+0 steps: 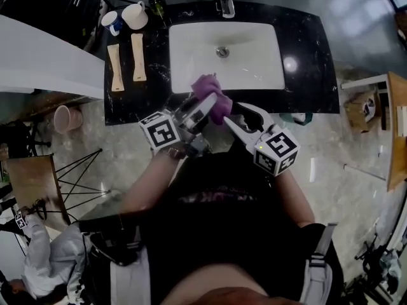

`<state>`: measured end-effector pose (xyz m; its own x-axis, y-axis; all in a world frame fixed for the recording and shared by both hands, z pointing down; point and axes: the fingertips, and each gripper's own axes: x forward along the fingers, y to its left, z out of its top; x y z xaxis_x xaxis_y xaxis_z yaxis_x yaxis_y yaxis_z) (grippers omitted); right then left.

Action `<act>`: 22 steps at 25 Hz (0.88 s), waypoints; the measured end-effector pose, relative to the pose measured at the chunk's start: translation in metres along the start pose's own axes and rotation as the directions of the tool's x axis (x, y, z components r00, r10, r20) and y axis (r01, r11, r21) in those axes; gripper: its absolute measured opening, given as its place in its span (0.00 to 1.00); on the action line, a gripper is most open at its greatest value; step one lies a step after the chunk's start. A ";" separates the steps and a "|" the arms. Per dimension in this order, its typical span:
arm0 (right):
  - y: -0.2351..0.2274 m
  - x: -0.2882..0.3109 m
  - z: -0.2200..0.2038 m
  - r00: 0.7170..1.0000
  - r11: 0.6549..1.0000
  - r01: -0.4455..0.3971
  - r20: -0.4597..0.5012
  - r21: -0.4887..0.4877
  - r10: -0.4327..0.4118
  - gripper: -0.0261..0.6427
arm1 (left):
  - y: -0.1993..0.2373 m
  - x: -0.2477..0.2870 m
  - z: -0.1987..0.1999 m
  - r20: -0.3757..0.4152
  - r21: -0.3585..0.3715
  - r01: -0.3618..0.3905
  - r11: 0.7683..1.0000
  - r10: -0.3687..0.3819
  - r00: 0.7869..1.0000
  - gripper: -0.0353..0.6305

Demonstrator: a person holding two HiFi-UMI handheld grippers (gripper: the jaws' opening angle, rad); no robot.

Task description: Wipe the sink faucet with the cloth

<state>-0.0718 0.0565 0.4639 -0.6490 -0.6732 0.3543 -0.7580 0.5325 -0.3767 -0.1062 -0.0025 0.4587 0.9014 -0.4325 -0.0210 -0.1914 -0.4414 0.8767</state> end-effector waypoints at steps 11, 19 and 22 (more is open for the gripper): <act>-0.017 0.005 0.013 0.991 0.980 0.005 -0.133 -0.201 -0.032 0.38 | -0.034 0.043 -0.015 -0.036 0.100 0.013 0.995 -0.009 0.999 0.19; -0.036 -0.006 0.008 0.988 0.984 -0.019 -0.151 -0.179 -0.008 0.23 | -0.039 0.067 -0.028 -0.066 0.104 0.014 0.995 -0.008 0.998 0.19; -0.041 -0.015 0.008 0.991 0.984 -0.010 -0.133 -0.178 -0.014 0.20 | -0.043 0.071 -0.031 -0.073 0.121 0.024 0.992 -0.016 0.997 0.19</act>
<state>-0.0300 0.0402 0.4669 -0.6414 -0.6062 0.4703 -0.7508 0.6220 -0.2223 -0.0220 0.0100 0.4346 0.9302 -0.3671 0.0004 -0.2150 -0.5438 0.8112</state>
